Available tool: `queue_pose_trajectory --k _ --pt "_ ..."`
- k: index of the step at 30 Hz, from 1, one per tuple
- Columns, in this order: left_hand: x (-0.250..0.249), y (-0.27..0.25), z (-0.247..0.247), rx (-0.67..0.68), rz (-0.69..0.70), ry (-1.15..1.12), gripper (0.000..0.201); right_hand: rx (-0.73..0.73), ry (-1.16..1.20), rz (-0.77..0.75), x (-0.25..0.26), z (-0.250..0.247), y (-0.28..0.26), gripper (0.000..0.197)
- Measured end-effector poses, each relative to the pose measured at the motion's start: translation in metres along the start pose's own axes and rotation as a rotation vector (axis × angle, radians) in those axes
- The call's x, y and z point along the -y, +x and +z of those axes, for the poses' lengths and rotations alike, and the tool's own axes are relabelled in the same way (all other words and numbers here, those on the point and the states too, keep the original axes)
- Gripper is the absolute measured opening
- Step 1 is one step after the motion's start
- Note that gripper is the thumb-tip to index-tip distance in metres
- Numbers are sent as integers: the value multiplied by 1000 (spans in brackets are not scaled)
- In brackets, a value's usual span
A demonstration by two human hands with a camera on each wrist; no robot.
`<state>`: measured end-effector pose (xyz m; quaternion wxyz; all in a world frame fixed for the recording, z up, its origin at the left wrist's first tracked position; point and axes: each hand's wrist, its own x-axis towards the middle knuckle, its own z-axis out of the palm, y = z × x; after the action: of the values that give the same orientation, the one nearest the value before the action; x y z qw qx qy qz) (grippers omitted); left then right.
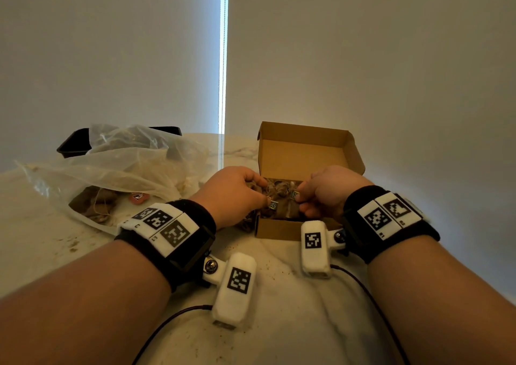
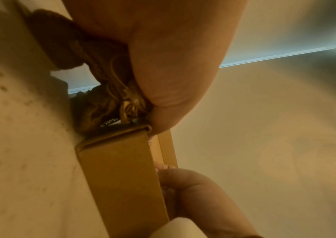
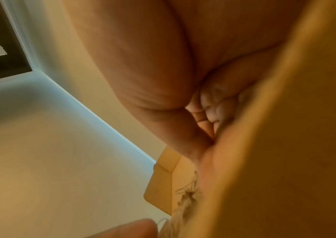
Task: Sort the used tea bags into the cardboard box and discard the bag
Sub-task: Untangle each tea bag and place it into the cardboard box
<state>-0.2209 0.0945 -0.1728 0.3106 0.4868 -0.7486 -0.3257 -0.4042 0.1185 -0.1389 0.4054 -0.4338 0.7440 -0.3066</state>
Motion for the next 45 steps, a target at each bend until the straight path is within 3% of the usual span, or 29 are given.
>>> queue_pose_trajectory --k 3,8,15,21,24,27,32,36,41,45 --pt "1 1 0 -5 1 -4 31 5 -1 12 4 2 -5 3" --pt "6 3 0 -24 3 -41 26 -101 -53 -77 7 3 -4 16" --pt "11 6 0 -142 3 -192 10 -49 -2 -101 4 10 -4 26" --pt "13 7 -11 -312 -63 -463 12 -135 148 -268 10 11 -9 27" --pt "9 7 -17 -356 -115 -673 13 -104 146 -366 12 18 -18 19" --pt "1 6 -21 -345 -150 -893 17 -22 75 -416 13 29 -27 13" --pt "-8 6 -23 -285 -148 -1067 29 17 41 -424 14 38 -31 10" --pt "-15 5 -26 -265 -164 -1169 16 63 -61 -464 13 43 -33 11" --pt "-18 4 -25 -214 -173 -1204 14 58 -38 -498 13 47 -33 6" --pt "-12 7 -25 -272 -192 -1161 16 99 129 -454 13 45 -30 11"
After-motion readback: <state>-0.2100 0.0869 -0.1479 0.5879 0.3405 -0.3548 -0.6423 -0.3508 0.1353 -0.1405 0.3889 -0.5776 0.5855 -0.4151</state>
